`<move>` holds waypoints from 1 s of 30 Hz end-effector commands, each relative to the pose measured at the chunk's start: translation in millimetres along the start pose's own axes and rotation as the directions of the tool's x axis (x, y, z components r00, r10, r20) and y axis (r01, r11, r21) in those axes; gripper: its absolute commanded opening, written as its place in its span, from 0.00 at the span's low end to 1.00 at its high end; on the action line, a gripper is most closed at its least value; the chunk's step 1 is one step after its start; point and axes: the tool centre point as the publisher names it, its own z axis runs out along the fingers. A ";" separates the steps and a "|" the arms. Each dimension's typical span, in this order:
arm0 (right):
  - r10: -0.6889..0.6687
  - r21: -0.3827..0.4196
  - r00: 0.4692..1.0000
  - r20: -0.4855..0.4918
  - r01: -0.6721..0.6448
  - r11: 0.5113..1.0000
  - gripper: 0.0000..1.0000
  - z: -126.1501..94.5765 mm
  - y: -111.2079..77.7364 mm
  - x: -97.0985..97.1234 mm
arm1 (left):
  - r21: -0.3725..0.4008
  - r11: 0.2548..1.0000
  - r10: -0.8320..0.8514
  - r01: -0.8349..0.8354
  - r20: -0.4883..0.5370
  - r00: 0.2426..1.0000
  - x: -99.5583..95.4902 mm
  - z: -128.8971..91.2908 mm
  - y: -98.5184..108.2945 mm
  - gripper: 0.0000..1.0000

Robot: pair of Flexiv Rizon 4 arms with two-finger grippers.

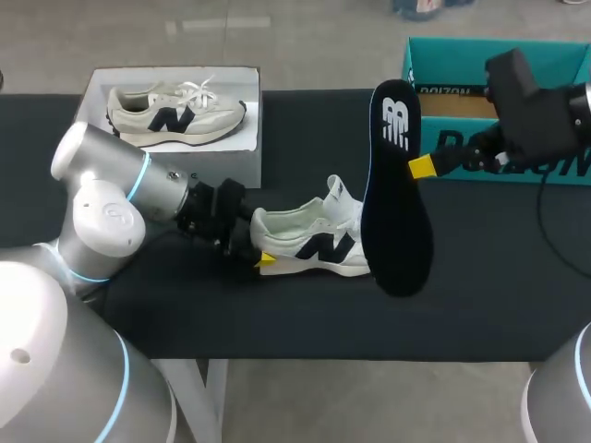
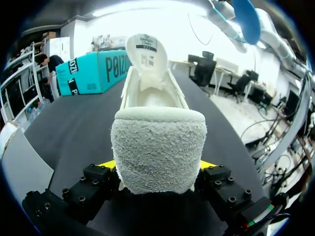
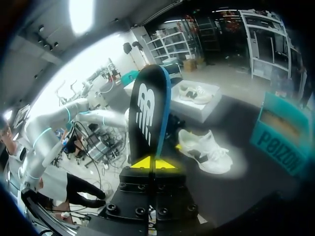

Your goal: Take the shoe out of the shoebox, open the shoe tongue, remove and reinsert the insole, then place the shoe into the shoebox

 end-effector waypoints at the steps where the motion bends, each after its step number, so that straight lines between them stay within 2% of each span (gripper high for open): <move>1: 0.001 -0.001 1.000 0.002 -0.001 1.000 0.00 1.2 -1.1 0.0 | -0.002 1.000 0.000 0.000 0.000 1.000 -0.4 3.0 1.2 0.00; 6: 0.001 -0.001 1.000 0.002 -0.001 1.000 0.00 1.2 -1.1 0.0 | -0.018 1.000 -0.013 0.013 0.015 1.000 -0.7 -0.1 1.7 0.00; 7: 0.001 -0.001 1.000 0.002 -0.001 1.000 0.00 1.2 -1.1 0.0 | -0.047 0.999 -0.016 0.017 0.029 0.999 -0.8 -2.1 0.9 0.18; 8: 0.001 -0.001 1.000 0.002 -0.001 1.000 0.00 1.2 -1.1 0.0 | -0.074 0.997 -0.029 0.032 0.030 0.999 -0.6 -3.1 0.1 0.43; 9: 0.001 -0.001 1.000 0.002 -0.001 1.000 0.00 1.2 -1.1 0.0 | -0.105 0.993 -0.055 0.058 0.037 0.998 -1.3 -3.6 -0.5 0.94; 10: 0.001 -0.001 1.000 0.002 -0.001 1.000 0.00 1.2 -1.1 0.0 | -0.122 0.991 -0.051 0.056 0.045 0.998 -1.6 -3.8 -1.0 1.00; 13: 0.001 -0.001 1.000 0.002 -0.001 1.000 0.00 1.2 -1.1 0.0 | -0.164 0.984 -0.066 0.073 0.050 0.997 -0.4 -4.8 -2.9 1.00; 20: 0.001 -0.001 1.000 0.002 -0.001 1.000 0.00 1.2 -1.1 0.0 | -0.366 0.917 -0.102 0.158 0.167 0.981 0.3 -5.2 -11.1 1.00; 30: 0.001 -0.001 1.000 0.002 -0.001 1.000 0.00 1.2 -1.1 0.0 | -0.366 0.917 -0.102 0.158 0.167 0.981 0.3 -5.2 -11.1 1.00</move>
